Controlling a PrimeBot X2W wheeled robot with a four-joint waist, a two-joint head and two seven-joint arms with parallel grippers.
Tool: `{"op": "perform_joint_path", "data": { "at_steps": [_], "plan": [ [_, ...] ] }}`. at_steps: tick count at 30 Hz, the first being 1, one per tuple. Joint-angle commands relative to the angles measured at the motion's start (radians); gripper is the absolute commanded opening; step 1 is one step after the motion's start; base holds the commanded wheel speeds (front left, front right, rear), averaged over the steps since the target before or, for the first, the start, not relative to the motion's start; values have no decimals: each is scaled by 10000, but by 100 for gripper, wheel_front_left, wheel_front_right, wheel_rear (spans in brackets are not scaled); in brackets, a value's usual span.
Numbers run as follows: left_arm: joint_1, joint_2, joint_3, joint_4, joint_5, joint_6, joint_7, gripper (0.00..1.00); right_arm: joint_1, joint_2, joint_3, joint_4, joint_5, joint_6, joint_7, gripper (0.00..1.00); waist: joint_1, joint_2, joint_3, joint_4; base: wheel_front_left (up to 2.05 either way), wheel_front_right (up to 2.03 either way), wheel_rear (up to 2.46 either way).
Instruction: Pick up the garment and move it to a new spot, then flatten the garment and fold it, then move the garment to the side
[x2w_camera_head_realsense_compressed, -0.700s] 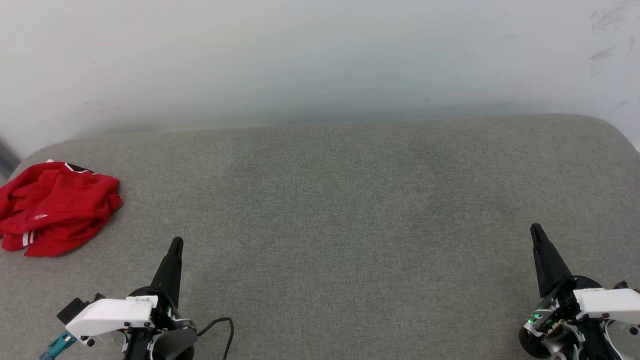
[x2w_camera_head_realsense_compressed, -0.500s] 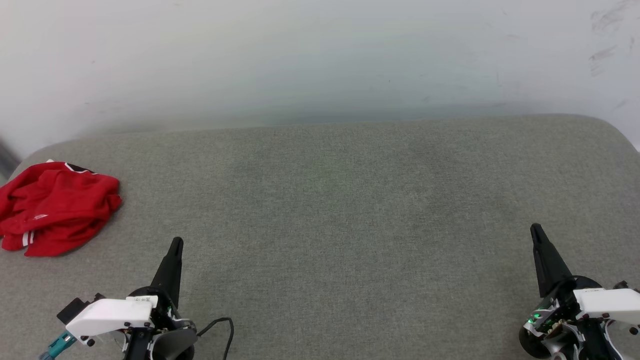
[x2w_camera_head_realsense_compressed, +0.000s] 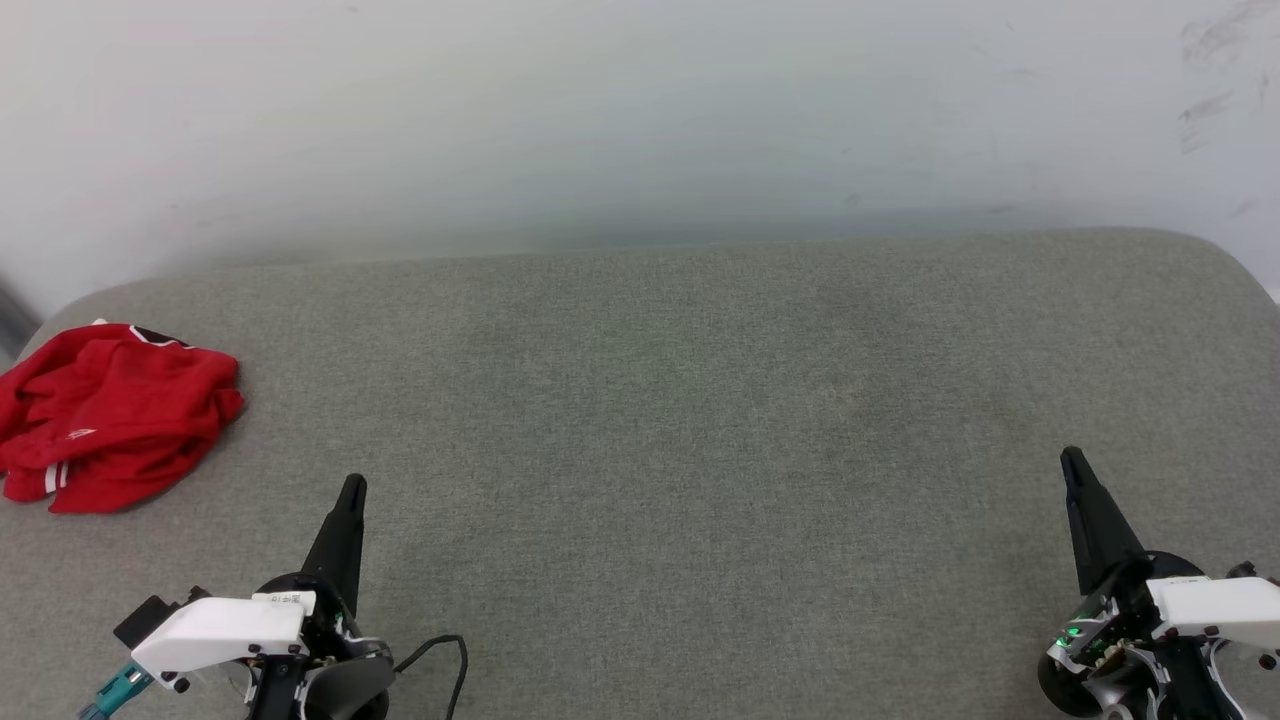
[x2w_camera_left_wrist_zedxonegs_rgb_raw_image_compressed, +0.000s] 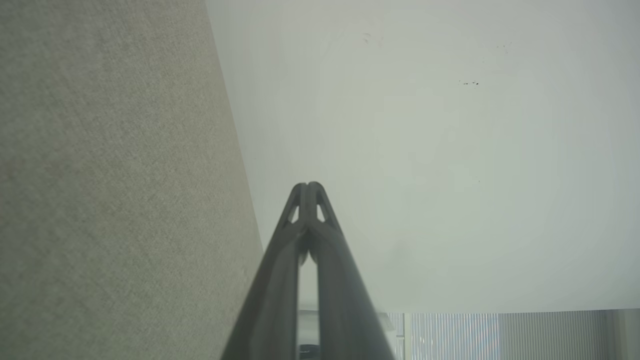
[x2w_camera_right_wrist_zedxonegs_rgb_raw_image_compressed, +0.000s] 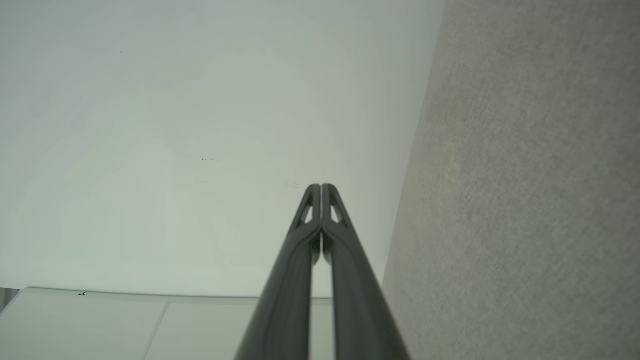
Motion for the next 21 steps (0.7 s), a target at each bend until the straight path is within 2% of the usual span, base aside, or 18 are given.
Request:
{"op": "perform_joint_path", "data": {
  "at_steps": [1, 2, 3, 11, 21],
  "plan": [
    [-64, -13, 29, -3, 15, -30, 16, 0, -113, 38, 5, 10, -47, -3, 6, 0, 0, -1, 0, 0, 0, 0, 0],
    [-64, -13, 29, -3, 15, -30, 15, 0, -113, 38, 5, 10, -47, -2, 6, 0, 0, -1, 0, 0, 0, 0, 0],
    [1, 0, 1, -2, 3, 0, -4, 100, 0, 0, 2, -2, -3, 0, -3, 100, 0, -1, 0, 0, 0, 0, 0],
    [347, -27, -78, 84, 200, 4, -250, 100, 298, 7, 240, 126, -177, -2, -249, 100, 1, -1, 10, -3, 0, 0, 0],
    [567, -23, 96, -133, 975, 1, -735, 100, 402, 8, 469, -42, -780, -2, -735, 100, 1, -1, 20, -12, 0, 0, 0]
  ]
}}
